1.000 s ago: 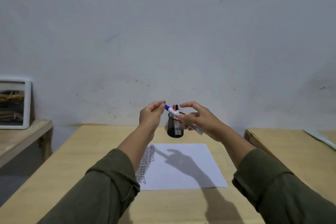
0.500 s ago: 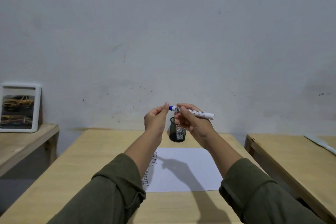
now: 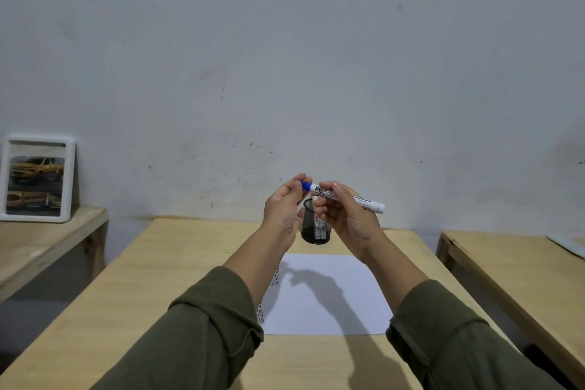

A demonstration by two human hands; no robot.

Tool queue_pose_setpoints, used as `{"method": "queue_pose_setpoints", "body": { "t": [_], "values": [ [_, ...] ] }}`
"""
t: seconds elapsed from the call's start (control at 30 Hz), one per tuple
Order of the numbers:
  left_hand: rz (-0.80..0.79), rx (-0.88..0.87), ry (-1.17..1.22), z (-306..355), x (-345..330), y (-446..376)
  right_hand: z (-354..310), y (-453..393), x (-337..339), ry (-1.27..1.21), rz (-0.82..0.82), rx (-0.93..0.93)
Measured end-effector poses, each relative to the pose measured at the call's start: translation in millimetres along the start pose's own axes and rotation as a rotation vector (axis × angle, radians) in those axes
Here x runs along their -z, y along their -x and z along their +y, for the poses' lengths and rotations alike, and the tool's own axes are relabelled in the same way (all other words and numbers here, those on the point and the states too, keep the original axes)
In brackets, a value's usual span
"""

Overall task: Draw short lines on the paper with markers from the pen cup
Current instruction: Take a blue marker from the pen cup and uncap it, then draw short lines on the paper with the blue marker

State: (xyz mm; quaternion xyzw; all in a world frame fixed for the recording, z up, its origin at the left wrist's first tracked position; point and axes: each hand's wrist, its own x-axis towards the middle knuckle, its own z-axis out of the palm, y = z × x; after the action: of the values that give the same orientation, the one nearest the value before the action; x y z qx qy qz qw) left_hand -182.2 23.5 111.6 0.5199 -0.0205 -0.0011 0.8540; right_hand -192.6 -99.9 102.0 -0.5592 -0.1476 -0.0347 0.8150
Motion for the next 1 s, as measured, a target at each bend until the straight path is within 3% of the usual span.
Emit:
{"method": "queue_pose_setpoints", "body": {
  "t": [0.5, 0.6, 0.83, 1.0],
  "values": [
    [0.162, 0.123, -0.069, -19, 25, -15, 26, 7, -3, 0.268, -0.026, 0.06],
    [0.274, 0.117, -0.035, -17, 47, -23, 29, 9, 1, 0.401, -0.06, 0.072],
    [0.435, -0.03, -0.485, -38, 103, -25, 54, 7, 20, 0.348, -0.022, -0.007],
    [0.502, 0.008, -0.642, -72, 134, -24, 80, 6, 22, 0.341, -0.029, -0.062]
  ]
}}
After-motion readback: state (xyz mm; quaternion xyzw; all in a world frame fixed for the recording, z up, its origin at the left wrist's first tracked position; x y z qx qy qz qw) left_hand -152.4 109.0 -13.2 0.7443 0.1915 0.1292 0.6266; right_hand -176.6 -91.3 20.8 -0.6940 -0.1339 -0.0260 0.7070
